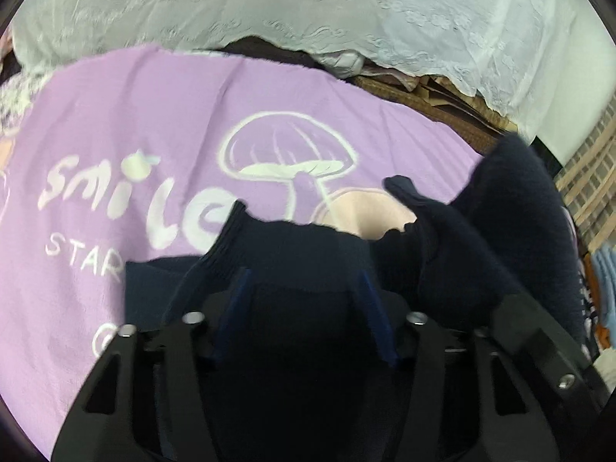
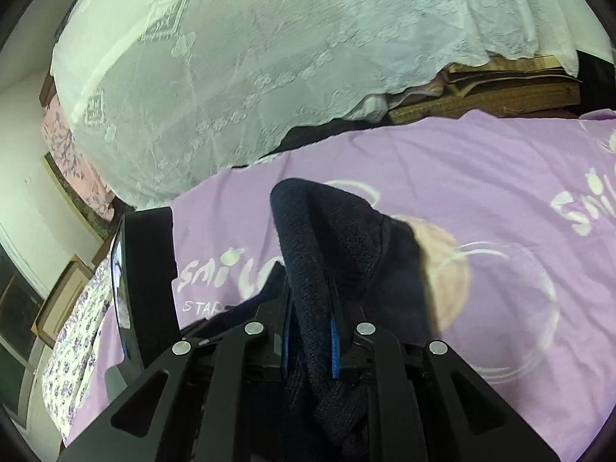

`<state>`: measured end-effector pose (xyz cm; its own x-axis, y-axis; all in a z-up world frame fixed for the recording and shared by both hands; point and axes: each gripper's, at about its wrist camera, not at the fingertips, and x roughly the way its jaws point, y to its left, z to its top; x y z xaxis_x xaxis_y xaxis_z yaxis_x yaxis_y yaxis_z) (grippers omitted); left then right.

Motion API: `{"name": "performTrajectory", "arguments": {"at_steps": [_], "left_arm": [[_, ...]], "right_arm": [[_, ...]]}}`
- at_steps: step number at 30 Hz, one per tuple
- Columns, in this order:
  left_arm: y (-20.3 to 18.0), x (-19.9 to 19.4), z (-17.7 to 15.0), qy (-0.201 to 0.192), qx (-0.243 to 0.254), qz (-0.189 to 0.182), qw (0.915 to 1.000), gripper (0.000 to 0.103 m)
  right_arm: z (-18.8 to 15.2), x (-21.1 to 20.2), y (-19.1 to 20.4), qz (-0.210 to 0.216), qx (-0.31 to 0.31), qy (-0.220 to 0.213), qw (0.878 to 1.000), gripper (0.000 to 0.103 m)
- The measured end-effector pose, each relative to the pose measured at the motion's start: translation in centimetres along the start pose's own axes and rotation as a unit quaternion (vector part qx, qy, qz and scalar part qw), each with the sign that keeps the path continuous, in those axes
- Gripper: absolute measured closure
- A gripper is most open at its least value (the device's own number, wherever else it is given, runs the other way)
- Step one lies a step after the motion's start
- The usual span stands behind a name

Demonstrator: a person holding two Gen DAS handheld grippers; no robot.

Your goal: Fold small clothes

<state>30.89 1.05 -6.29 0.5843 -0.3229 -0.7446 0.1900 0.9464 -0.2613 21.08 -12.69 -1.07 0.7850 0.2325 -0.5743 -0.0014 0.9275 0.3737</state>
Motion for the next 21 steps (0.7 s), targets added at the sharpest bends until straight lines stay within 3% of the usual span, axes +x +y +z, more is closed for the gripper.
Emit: {"name": "performTrajectory", "arguments": {"at_steps": [8, 12, 16, 21], "left_arm": [[5.7, -2.0, -0.2, -0.015, -0.056, -0.001, 0.9983, 0.059], [9.0, -2.1, -0.8, -0.006, -0.078, 0.027, 0.9966, 0.059], [11.5, -0.7, -1.7, 0.022, -0.095, 0.046, 0.9942, 0.059], [11.7, -0.7, -1.8, 0.022, -0.081, 0.050, 0.9952, 0.062]], "right_arm": [[-0.8, 3.1, 5.5, 0.031, -0.004, 0.018, 0.999, 0.087], [-1.7, 5.6, 7.5, 0.049, 0.000, 0.042, 0.998, 0.087], [-3.3, 8.0, 8.4, 0.051, 0.008, 0.062, 0.997, 0.087], [-3.9, 9.2, 8.0, 0.065, 0.039, 0.069, 0.995, 0.085]]}}
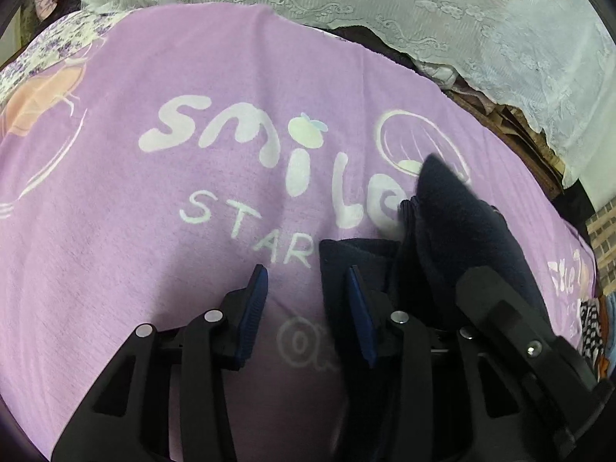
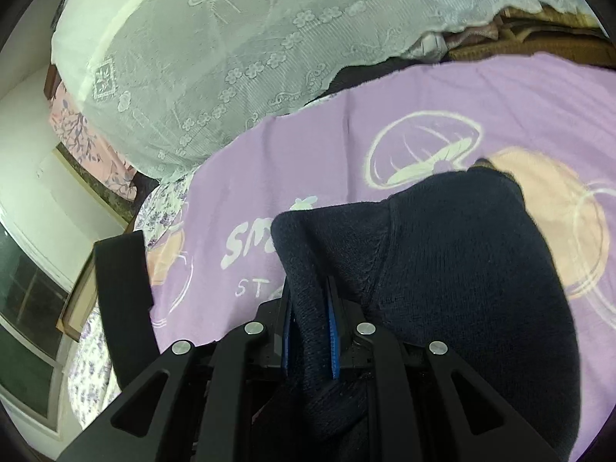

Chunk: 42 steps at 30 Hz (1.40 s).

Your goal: Fold small clothes

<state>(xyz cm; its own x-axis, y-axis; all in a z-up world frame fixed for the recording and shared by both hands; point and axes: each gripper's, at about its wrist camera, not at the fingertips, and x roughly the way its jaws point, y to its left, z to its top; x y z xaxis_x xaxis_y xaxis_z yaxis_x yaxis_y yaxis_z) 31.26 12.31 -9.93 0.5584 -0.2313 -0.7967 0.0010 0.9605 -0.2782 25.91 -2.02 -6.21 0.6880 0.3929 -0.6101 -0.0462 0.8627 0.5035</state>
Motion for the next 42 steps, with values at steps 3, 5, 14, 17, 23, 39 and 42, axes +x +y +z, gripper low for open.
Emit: {"name": "performTrajectory", "arguments": {"at_steps": [3, 5, 14, 17, 23, 39, 42], "left_arm": [[0.4, 0.0, 0.1, 0.008, 0.002, -0.005, 1.0000, 0.065], [0.7, -0.2, 0.2, 0.008, 0.000, -0.010, 0.9999, 0.065], [3.0, -4.7, 0.4, -0.041, -0.058, -0.046, 0.9965, 0.025], [2.2, -5.8, -0.2, -0.038, -0.050, -0.067, 0.9958, 0.022], [-1.3, -4.8, -2.2, 0.004, 0.007, -0.078, 0.9970, 0.022], [-0.3, -5.2, -1.5, 0.003, -0.003, -0.066, 0.9978, 0.034], [-0.9, -4.6, -1.8, 0.009, 0.013, -0.034, 0.9993, 0.032]], "right_arm": [[-0.1, 0.4, -1.3, 0.032, 0.021, 0.013, 0.999, 0.078], [-0.1, 0.3, -1.7, 0.049, 0.029, 0.019, 0.998, 0.076], [-1.8, -10.3, -1.1, 0.030, -0.132, -0.038, 0.990, 0.058], [-5.1, -11.6, -1.2, -0.055, -0.222, -0.046, 0.972, 0.052], [-10.5, -9.7, 0.7, -0.162, -0.369, -0.080, 0.912, 0.040], [-10.1, -7.8, 3.2, -0.182, -0.392, -0.082, 0.898, 0.094], [-11.0, -6.7, 2.8, -0.177, -0.389, -0.058, 0.902, 0.094]]}}
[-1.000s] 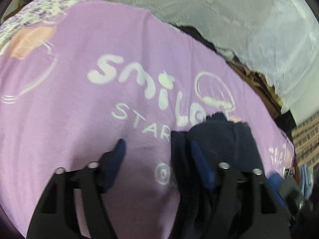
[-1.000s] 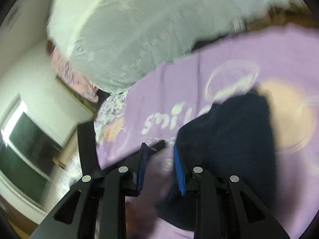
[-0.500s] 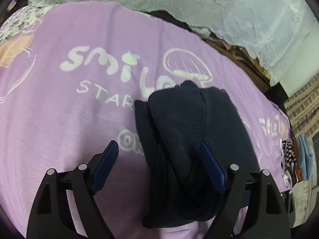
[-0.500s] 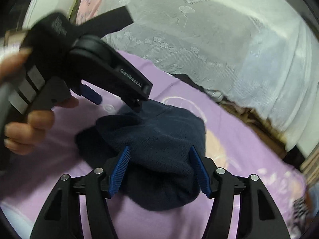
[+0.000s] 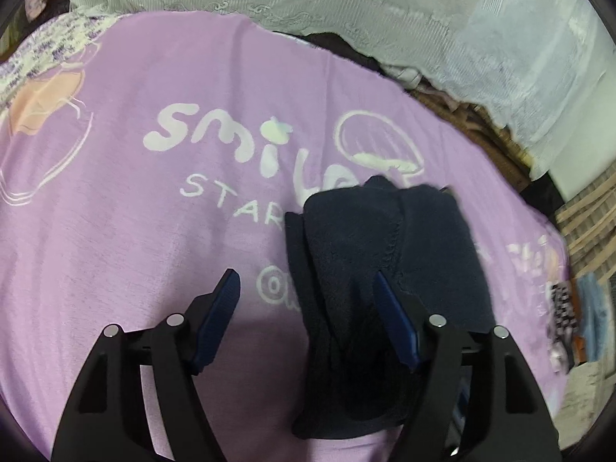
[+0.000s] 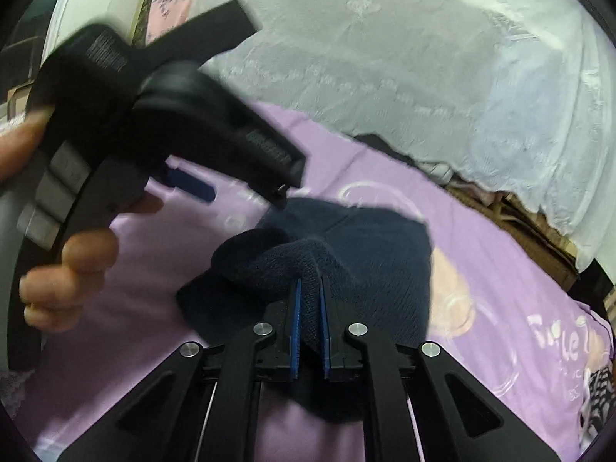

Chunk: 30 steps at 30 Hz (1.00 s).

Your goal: Fold small clothes

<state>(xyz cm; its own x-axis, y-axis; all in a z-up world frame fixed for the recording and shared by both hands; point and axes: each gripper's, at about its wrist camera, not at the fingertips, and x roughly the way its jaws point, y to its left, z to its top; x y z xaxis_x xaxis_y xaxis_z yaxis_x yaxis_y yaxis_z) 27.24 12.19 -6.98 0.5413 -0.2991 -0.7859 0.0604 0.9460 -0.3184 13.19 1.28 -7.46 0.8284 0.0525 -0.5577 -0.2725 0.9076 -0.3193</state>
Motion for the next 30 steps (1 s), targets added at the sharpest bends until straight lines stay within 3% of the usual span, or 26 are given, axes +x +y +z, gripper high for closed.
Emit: {"name": "performTrajectory", "arguments": {"at_steps": [3, 6, 8, 10, 13, 14, 16, 19, 24, 30], "left_arm": [[-0.9, 2.9, -0.9, 0.035, 0.038, 0.054, 0.9972, 0.023], [-2.0, 3.6, -1.4, 0.015, 0.076, 0.097, 0.9922, 0.013], [-1.9, 3.5, -1.4, 0.014, 0.076, 0.098, 0.9922, 0.012], [-1.4, 3.6, -1.1, 0.018, 0.066, 0.087, 0.9938, 0.012], [-1.4, 3.6, -1.0, 0.019, 0.067, 0.088, 0.9936, 0.012], [-1.5, 3.6, -1.0, 0.018, 0.070, 0.091, 0.9932, 0.011], [-1.6, 3.6, -1.1, 0.018, 0.072, 0.096, 0.9926, 0.010], [-1.6, 3.8, -1.2, 0.018, 0.073, 0.099, 0.9923, 0.009], [-1.5, 4.0, -1.1, 0.021, 0.076, 0.101, 0.9918, 0.007], [-1.3, 3.9, -1.0, 0.022, 0.075, 0.104, 0.9915, 0.004]], "right_arm": [[-1.6, 1.8, 0.9, 0.002, -0.012, 0.038, 0.999, 0.093], [-1.6, 2.3, 1.3, -0.003, -0.022, 0.047, 0.999, 0.092], [-1.4, 2.3, 1.2, 0.009, -0.020, 0.047, 0.999, 0.089], [-1.1, 1.5, 0.2, 0.053, -0.001, 0.039, 0.998, 0.081], [0.4, -0.4, -4.2, 0.144, 0.093, 0.011, 0.985, 0.082], [1.2, -0.5, -5.9, 0.153, 0.122, 0.004, 0.981, 0.082], [3.0, 0.7, -9.7, 0.143, 0.184, 0.002, 0.972, 0.087], [5.5, 5.4, -12.9, 0.108, 0.219, 0.037, 0.969, 0.096], [4.0, 15.0, -12.8, 0.076, 0.200, 0.155, 0.964, 0.103], [3.4, 13.8, -12.3, 0.080, 0.202, 0.137, 0.967, 0.103]]}}
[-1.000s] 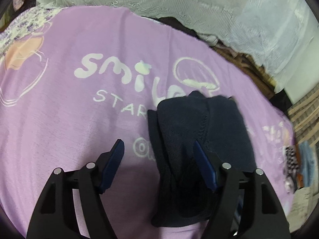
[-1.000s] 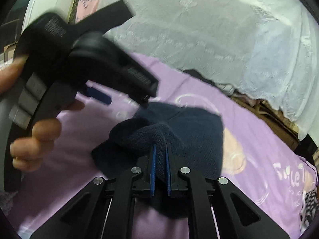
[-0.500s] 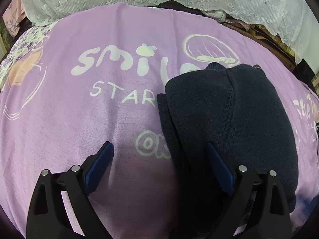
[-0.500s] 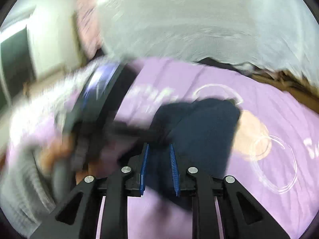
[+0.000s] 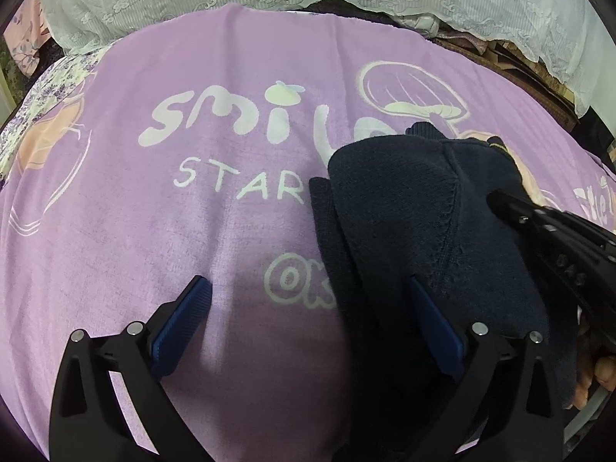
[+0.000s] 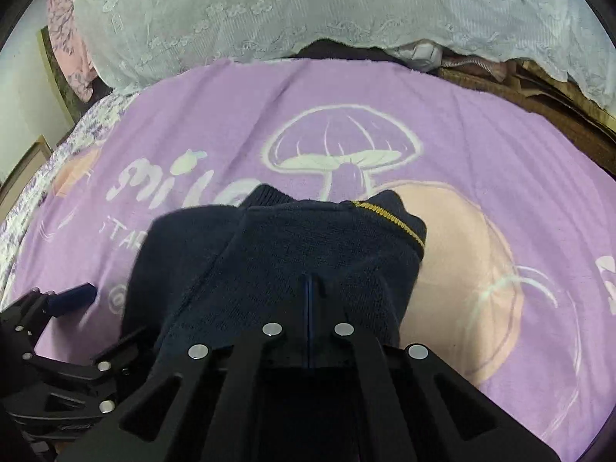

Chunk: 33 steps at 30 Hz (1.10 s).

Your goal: Fold small clothes

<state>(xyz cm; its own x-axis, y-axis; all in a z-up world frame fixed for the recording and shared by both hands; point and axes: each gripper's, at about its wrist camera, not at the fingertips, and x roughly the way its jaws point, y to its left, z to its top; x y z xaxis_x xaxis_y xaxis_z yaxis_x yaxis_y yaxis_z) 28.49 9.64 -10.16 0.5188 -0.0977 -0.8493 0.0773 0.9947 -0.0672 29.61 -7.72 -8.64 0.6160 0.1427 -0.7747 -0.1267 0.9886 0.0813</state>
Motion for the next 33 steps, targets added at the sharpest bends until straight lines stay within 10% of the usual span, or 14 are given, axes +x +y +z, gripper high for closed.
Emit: {"name": "performTrajectory", "arguments": {"at_steps": [5, 10, 27, 33], "left_arm": [[1.4, -3.3, 0.6, -0.023, -0.029, -0.023, 0.9991, 0.011], [-0.2, 0.3, -0.3, 0.014, -0.001, 0.007, 0.9999, 0.004], [-2.6, -1.3, -1.6, -0.012, 0.019, -0.040, 0.9990, 0.005], [-4.1, -4.3, -2.1, -0.084, 0.047, -0.013, 0.9953, 0.008]], "right_arm": [[-4.1, -8.9, 2.2, 0.046, -0.031, -0.070, 0.996, 0.102], [-9.2, -6.5, 2.8, 0.029, -0.060, -0.047, 0.997, 0.103], [-9.2, -8.1, 0.0, 0.077, 0.013, -0.084, 0.993, 0.103], [-8.2, -10.5, -1.5, 0.063, 0.046, -0.128, 0.989, 0.098]]}}
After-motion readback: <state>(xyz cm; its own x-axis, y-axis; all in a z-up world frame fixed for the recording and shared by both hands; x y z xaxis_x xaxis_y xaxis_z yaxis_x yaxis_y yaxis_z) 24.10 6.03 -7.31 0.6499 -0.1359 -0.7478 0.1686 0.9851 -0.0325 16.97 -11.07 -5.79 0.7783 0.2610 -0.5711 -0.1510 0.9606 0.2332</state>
